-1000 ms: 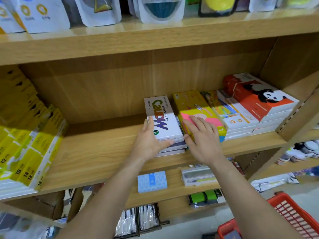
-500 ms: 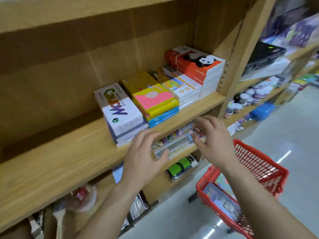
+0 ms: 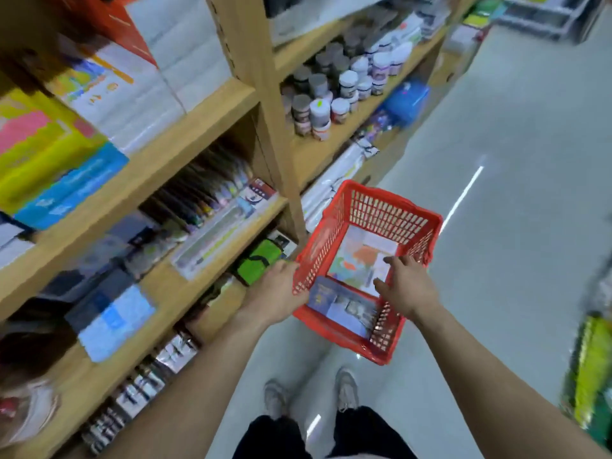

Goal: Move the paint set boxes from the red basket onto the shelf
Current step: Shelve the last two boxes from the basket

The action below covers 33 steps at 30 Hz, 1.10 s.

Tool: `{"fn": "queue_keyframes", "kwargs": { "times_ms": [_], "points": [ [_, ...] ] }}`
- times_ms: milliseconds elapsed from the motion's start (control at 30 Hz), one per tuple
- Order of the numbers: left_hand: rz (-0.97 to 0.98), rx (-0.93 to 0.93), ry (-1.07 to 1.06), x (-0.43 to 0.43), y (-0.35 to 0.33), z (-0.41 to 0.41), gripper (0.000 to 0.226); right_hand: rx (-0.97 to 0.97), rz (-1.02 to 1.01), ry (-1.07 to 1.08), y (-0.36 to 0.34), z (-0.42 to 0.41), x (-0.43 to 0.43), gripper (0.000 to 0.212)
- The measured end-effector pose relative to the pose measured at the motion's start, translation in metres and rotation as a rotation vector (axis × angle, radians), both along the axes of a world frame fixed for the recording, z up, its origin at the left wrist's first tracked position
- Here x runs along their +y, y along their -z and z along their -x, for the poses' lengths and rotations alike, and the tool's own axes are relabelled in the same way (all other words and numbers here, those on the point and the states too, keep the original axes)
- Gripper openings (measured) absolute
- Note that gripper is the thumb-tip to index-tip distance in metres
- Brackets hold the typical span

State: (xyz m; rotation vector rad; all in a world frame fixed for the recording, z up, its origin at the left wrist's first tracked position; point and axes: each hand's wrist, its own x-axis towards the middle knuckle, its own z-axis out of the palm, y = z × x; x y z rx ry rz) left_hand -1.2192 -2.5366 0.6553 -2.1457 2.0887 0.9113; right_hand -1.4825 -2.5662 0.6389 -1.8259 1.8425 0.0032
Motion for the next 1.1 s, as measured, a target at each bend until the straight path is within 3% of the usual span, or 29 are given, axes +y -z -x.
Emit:
{"fn": "queue_keyframes", "kwargs": {
  "times_ms": [300,433,533,667,833,967,1100],
  "points": [
    [0.171,-0.005,-0.052,-0.089,0.167,0.007,0.073,-0.132,-0.354,0.095,0.191,-0.015,-0.036,0.064],
    [0.119,0.124,-0.05,-0.101,0.224,-0.006,0.074,-0.054,-0.454,0.132,0.271,-0.041,-0.046,0.051],
    [0.19,0.207,-0.011,-0.098,0.242,-0.01,0.073,0.032,-0.423,0.123,0.309,-0.056,-0.042,0.054],
    [0.231,0.256,-0.03,-0.1,0.248,-0.011,0.068,0.083,-0.336,0.137,0.336,-0.059,-0.034,0.051],
    [0.219,0.283,-0.059,-0.101,0.248,-0.011,0.068,0.212,-0.321,0.055,0.348,-0.051,-0.036,0.062],
    [0.199,0.3,-0.08,-0.101,0.246,-0.011,0.067,0.169,-0.391,0.1,0.35,-0.053,-0.035,0.073],
    [0.209,0.308,-0.073,-0.1,0.247,-0.011,0.065,0.129,-0.397,0.065,0.35,-0.05,-0.044,0.068]
  ]
}}
